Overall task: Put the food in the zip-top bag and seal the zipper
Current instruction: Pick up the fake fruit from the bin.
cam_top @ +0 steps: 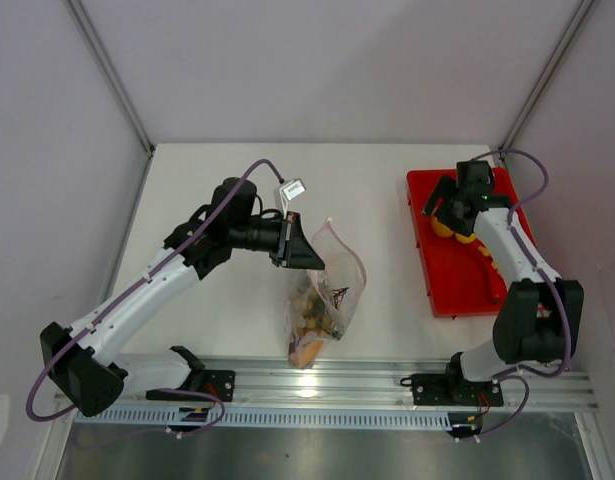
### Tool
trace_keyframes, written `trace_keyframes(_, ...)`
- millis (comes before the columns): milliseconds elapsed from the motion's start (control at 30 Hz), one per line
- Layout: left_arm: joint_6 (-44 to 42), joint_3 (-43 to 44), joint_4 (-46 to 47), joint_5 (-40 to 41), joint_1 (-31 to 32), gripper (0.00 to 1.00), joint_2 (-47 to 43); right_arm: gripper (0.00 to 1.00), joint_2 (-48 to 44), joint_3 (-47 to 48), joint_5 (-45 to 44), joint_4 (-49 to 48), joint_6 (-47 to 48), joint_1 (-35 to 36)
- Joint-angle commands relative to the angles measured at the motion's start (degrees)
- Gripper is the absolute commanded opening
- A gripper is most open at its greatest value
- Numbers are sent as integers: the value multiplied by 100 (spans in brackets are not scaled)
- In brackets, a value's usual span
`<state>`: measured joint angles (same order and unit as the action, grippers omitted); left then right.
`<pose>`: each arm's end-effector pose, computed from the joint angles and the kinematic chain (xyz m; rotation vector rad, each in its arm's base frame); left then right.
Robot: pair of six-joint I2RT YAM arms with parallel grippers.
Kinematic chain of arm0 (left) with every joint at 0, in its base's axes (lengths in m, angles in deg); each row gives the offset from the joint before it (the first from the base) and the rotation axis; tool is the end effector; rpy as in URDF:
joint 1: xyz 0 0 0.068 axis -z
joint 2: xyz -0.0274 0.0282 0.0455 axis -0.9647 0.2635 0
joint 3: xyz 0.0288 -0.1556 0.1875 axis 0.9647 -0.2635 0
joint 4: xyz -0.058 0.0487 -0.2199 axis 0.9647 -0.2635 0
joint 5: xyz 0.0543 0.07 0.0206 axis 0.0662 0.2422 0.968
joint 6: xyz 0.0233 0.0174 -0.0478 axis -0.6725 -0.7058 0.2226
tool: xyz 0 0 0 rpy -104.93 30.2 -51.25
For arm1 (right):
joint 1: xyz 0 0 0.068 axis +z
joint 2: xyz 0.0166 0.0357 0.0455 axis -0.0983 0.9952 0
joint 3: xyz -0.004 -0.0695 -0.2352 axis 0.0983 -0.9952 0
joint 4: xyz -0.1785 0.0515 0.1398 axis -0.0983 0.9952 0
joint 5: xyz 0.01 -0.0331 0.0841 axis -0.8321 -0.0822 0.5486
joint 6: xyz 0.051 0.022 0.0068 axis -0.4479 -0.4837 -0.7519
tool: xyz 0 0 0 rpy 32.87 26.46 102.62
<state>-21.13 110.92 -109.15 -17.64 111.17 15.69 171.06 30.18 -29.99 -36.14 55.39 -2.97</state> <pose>0.1756 -0.1638 0.3359 0.6517 2.1774 -1.4927 0.2913 0.0109 0.2644 0.5150 2.3554 0.1447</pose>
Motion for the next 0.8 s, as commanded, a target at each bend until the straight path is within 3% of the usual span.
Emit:
trace_keyframes(0,-64,-63,196,-128,-41,1,-130,82,522,507,-16,-371,284,-136)
trace_keyframes(300,-125,-54,293,-286,-50,1,37,89,1684,1148,-394,-485,530,-215)
trace_keyframes(767,-187,-19,389,-445,-103,1,222,89,2730,1430,-1027,-616,952,-206)
